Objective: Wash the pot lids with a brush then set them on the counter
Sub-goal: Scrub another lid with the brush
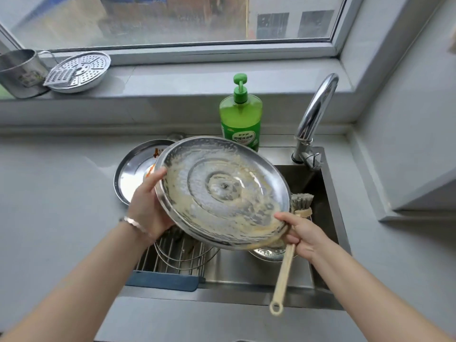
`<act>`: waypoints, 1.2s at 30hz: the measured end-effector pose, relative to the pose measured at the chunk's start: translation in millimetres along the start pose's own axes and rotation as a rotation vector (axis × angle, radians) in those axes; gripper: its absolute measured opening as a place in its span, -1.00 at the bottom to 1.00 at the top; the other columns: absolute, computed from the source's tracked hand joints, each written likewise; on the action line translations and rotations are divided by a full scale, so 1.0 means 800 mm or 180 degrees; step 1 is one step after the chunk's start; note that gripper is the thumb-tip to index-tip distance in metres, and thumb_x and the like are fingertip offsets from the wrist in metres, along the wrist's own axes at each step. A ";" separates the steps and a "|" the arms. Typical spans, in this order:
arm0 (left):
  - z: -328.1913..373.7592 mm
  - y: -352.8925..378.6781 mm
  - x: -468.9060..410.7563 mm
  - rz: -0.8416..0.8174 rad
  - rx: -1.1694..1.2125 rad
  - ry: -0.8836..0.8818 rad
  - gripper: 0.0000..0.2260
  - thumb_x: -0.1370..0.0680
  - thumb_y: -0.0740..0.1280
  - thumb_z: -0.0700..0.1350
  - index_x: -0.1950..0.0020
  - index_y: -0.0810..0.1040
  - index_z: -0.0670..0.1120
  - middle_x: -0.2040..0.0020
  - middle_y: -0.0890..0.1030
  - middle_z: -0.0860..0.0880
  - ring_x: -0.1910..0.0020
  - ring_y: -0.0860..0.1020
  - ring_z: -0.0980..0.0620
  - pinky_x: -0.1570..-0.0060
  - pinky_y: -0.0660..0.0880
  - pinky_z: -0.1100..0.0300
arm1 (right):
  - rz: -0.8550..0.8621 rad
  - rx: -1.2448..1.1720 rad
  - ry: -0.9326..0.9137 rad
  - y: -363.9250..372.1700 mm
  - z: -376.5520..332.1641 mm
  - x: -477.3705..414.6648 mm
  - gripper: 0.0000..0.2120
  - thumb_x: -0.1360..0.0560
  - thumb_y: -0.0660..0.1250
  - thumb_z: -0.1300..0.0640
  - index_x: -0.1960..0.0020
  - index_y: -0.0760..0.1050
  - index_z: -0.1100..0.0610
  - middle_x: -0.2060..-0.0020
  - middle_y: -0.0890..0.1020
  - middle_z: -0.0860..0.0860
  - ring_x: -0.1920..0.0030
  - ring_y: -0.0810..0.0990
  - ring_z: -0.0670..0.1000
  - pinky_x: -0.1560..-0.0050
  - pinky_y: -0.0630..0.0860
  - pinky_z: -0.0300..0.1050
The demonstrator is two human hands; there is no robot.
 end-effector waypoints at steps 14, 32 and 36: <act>-0.106 0.030 0.029 0.0496 0.0453 -0.0441 -0.87 -0.53 0.14 -0.42 0.17 0.45 -0.42 0.17 0.59 -0.38 0.22 0.59 -0.32 0.30 0.58 -0.17 | 0.0884 0.3394 -0.1745 -0.001 -0.038 0.055 -0.33 -0.52 0.19 -0.20 -0.51 -0.05 -0.10 -0.20 0.51 -0.09 -0.20 0.49 -0.04 -0.18 0.44 0.01; -0.098 0.027 0.050 0.0369 -0.0328 -0.0004 -0.73 -0.45 0.10 -0.56 0.05 0.48 -0.28 0.18 0.62 -0.27 0.35 0.63 -0.18 0.45 0.58 -0.10 | -0.0122 0.4976 -0.2499 0.029 0.000 0.070 -0.61 -0.52 0.08 -0.29 -0.34 0.15 -0.44 -0.03 0.60 -0.14 -0.07 0.55 -0.07 0.08 0.45 -0.15; -0.096 0.026 0.052 0.0380 -0.0445 -0.0099 -0.74 -0.45 0.12 -0.55 -0.01 0.44 -0.29 0.12 0.60 -0.30 0.35 0.63 -0.23 0.43 0.58 -0.14 | 0.0433 0.5108 -0.2212 0.005 -0.021 0.046 -0.61 -0.55 0.11 -0.20 -0.36 0.18 -0.39 -0.10 0.60 -0.09 -0.14 0.54 -0.02 0.00 0.47 -0.10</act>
Point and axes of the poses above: each hand's wrist, its own x-axis away from the middle knuckle, its own y-axis out of the palm, z = x × y, the point moved 2 cm from there along -x, towards the middle knuckle
